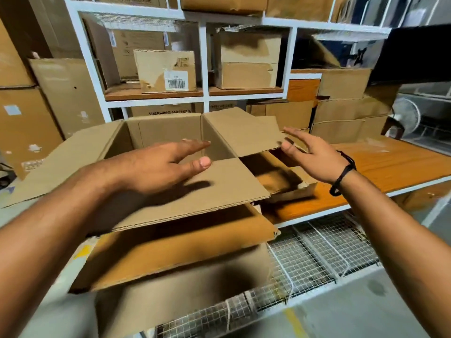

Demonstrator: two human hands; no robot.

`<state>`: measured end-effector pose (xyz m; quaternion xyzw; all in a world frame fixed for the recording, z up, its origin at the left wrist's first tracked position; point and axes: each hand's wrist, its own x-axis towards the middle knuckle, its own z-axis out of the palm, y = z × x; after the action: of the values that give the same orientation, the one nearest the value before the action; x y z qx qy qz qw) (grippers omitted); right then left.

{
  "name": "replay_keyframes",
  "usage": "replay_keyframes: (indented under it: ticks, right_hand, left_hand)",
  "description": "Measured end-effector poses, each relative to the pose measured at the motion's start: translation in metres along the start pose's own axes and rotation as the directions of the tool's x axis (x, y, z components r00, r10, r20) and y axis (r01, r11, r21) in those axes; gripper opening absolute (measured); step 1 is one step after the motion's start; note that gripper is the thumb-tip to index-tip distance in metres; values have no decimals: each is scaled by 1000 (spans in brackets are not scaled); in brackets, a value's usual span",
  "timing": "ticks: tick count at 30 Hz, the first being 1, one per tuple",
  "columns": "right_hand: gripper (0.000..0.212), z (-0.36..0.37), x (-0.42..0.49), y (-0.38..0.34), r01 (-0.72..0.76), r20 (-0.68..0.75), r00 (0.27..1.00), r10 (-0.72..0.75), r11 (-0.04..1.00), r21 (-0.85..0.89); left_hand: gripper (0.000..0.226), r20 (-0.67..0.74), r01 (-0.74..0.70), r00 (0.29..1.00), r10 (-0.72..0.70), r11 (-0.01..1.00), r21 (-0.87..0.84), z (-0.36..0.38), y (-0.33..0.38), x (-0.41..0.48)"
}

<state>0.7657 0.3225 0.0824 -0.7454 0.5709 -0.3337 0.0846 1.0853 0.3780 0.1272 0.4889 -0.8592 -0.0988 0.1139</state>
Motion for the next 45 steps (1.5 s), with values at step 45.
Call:
replay_keyframes:
  ticks: [45]
  right_hand:
    - [75, -31, 160, 323, -107, 340, 939, 59, 987, 123]
  left_hand:
    - [67, -86, 351, 880, -467, 763, -543, 198, 125, 413]
